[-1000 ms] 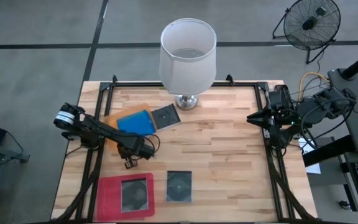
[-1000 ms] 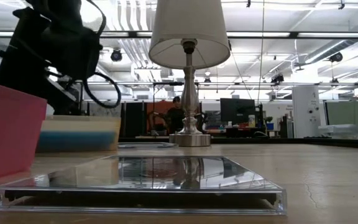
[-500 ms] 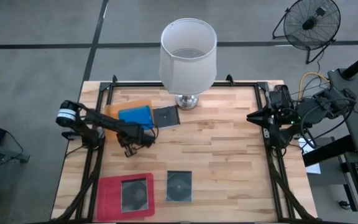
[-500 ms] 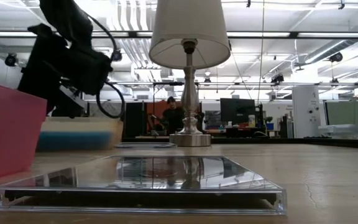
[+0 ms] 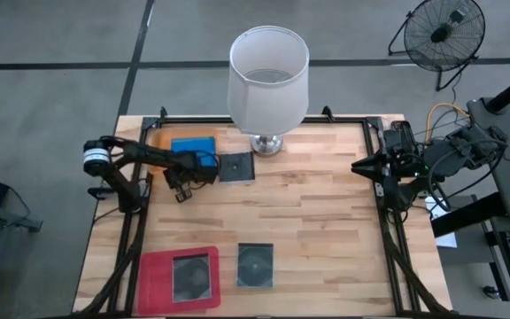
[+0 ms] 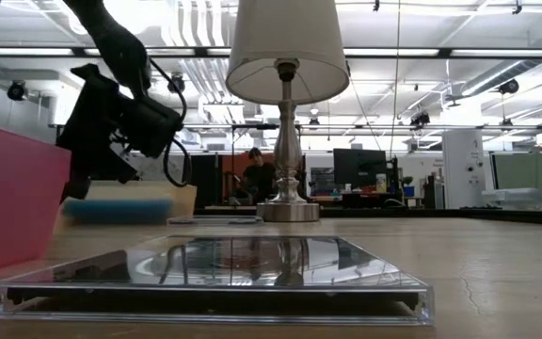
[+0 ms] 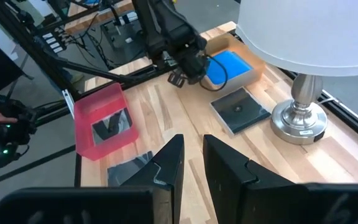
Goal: Pick & place jewel cases by type
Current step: Move the orange bin to the top left of the table, then put the top black cd case into the pink bin
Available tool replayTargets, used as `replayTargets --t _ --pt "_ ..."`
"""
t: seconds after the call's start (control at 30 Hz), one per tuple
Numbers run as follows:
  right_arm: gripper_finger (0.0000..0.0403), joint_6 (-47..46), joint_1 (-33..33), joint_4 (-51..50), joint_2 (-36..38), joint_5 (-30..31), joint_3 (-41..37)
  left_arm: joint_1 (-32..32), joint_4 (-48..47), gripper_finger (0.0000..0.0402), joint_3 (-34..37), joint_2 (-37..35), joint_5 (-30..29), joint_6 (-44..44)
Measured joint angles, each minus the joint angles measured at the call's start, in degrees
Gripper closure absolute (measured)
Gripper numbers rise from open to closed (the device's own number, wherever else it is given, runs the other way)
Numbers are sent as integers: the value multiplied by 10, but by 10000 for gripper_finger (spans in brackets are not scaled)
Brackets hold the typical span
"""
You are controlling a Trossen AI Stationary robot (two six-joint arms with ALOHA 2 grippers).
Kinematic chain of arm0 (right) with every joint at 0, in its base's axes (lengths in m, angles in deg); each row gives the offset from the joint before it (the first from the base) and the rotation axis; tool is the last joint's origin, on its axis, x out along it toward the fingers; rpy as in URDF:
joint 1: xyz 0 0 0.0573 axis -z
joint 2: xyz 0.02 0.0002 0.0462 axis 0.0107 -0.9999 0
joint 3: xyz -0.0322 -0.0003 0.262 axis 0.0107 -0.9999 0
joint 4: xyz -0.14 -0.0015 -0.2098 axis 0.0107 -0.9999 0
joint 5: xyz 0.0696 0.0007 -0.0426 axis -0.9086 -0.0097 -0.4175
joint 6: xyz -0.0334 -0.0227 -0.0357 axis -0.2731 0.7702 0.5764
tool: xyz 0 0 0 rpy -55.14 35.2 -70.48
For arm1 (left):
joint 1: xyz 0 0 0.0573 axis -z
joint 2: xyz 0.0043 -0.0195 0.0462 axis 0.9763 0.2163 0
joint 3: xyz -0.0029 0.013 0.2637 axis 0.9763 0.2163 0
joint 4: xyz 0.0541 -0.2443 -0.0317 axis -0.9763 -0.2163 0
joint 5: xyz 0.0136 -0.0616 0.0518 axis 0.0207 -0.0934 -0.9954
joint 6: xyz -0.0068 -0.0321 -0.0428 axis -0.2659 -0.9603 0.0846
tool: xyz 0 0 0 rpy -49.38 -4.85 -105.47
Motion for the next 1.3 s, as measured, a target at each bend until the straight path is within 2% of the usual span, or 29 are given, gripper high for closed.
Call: replayTargets --t 0.27,0.4,0.5,0.63,0.77,0.87,1.0,1.1,1.3 --pt "346 0 0 0 0 0 0 -59 9 402 -1 0 -51 44" --pt "346 0 0 0 0 0 0 -73 18 402 -2 0 -52 54" --pt "346 0 0 0 0 0 0 -73 14 402 -13 0 -24 53" --pt "346 5 0 0 0 0 0 -53 -10 402 -46 0 47 43" --pt "346 11 0 0 0 0 0 -9 -55 402 -106 0 71 19" --pt "346 16 0 0 0 0 0 30 -53 402 -155 -1 99 0" --pt "346 23 0 -1 0 0 0 74 8 402 -210 -1 112 -42" --pt "346 28 0 -2 0 0 -1 96 99 402 -240 -1 104 -65" --pt "346 33 0 -3 0 -5 -2 105 248 402 -242 4 52 -65"
